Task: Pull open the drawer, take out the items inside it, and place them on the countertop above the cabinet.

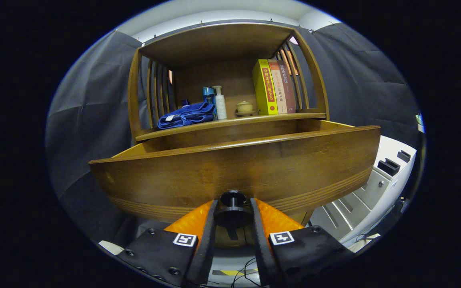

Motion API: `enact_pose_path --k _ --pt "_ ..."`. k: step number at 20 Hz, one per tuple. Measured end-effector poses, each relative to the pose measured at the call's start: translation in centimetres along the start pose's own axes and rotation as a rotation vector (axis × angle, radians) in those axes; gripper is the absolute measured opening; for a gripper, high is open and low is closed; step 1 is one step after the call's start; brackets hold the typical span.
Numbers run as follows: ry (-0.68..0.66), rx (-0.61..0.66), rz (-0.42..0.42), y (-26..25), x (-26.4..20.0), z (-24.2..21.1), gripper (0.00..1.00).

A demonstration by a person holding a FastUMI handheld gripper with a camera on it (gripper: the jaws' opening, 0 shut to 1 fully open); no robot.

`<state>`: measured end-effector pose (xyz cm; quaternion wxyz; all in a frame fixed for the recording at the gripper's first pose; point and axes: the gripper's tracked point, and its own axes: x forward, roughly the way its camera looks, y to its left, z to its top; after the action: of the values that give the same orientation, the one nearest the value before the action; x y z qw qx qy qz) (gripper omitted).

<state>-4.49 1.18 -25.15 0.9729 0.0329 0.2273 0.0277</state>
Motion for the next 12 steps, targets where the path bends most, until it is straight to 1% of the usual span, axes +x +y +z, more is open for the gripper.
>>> enact_pose_path --k 4,7,10,12 --pt "-0.019 0.001 0.028 1.3 -0.1 0.0 0.79" --pt "-0.066 -0.035 0.027 1.5 -1.0 2.0 0.99" --pt "-0.152 -0.066 0.009 0.7 -2.8 6.7 0.99" --pt "-0.205 -0.06 0.009 0.4 -3.5 11.0 0.99"
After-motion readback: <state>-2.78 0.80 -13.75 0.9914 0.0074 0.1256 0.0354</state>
